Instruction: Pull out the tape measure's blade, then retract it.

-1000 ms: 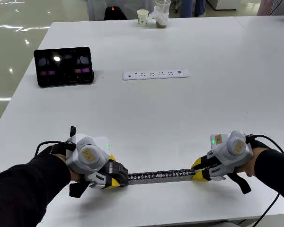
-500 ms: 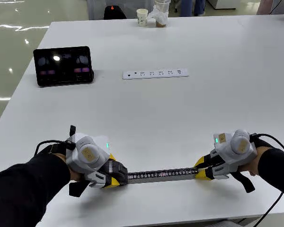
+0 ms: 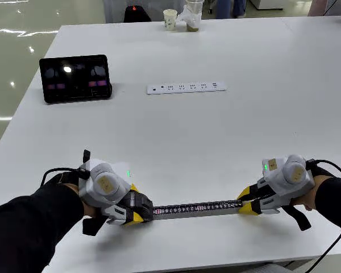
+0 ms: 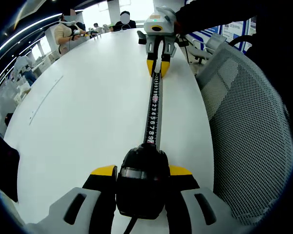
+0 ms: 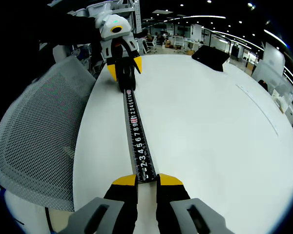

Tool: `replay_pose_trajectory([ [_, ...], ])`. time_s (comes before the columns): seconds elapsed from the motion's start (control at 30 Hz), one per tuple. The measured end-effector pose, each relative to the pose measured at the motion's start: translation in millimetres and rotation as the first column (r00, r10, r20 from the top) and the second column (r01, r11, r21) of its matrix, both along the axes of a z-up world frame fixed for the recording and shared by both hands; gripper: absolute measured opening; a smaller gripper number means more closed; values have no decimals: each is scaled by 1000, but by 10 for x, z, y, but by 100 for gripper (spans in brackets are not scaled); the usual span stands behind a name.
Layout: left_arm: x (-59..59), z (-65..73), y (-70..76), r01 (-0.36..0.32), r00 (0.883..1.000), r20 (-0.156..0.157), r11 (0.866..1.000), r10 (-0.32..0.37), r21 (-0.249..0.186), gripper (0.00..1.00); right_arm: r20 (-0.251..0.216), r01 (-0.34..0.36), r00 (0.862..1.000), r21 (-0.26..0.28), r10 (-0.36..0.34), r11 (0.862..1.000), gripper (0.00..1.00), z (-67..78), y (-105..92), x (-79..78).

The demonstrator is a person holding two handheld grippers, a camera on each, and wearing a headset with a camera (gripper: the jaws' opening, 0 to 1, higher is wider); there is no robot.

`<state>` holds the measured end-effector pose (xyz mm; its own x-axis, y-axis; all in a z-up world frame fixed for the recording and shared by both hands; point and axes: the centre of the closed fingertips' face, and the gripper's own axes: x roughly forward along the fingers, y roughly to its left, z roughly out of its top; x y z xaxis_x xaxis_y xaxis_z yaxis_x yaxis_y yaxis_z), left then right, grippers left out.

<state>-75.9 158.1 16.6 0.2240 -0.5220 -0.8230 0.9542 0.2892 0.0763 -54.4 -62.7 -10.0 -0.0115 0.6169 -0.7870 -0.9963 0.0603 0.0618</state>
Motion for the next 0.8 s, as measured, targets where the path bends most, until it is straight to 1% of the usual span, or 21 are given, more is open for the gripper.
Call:
replay_pose_trajectory([
  [0.8,1,-5,0,-4,1000,1,1000,4,1,33,0,14,1000,-9,-14,1000,10,5,-140,23],
])
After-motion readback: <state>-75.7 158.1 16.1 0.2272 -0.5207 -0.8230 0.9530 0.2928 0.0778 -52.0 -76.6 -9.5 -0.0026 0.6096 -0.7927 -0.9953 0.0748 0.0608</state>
